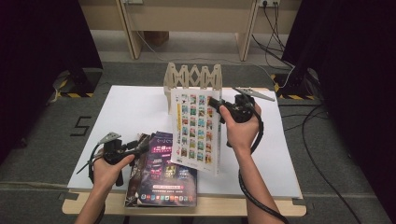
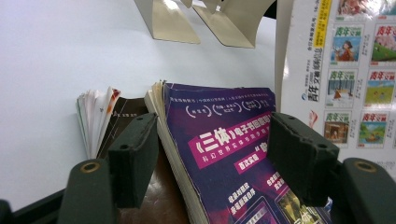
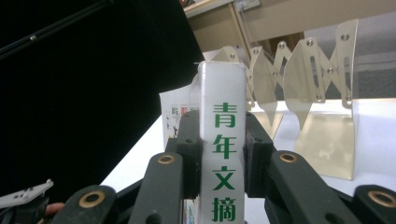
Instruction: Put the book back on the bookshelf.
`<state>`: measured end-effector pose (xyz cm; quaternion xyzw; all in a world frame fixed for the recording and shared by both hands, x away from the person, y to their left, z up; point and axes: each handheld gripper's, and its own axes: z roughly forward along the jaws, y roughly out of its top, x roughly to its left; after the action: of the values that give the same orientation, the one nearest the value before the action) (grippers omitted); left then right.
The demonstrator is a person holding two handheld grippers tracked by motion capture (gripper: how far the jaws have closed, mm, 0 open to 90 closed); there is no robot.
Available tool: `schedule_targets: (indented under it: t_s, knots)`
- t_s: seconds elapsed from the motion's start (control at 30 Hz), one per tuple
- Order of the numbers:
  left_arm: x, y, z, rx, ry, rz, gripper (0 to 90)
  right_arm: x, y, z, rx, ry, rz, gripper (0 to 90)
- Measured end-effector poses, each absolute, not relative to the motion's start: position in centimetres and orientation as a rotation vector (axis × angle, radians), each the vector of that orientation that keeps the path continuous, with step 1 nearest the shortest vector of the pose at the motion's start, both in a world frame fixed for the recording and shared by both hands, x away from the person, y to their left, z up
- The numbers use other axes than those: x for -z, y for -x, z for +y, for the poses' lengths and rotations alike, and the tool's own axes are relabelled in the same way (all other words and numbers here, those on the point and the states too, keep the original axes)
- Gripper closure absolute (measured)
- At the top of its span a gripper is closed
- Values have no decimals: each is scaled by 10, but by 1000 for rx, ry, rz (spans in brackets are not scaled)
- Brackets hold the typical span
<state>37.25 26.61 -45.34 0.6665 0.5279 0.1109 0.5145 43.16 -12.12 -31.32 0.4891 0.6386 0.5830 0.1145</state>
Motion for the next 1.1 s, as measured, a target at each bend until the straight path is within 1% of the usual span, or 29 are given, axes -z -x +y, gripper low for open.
schedule_targets:
  t_s: [0.6, 0.8, 1.1]
  knots:
    - [453, -372, 267, -274, -1602, 1271, 331, 298, -437, -122, -1668, -1384, 1723, 742]
    - [454, -371, 265, -260, -1604, 1268, 332, 299, -437, -130, -1649, -1392, 1672, 742]
    - [454, -371, 263, -260, -1611, 1263, 331, 290, -439, -140, -1613, -1394, 1594, 742]
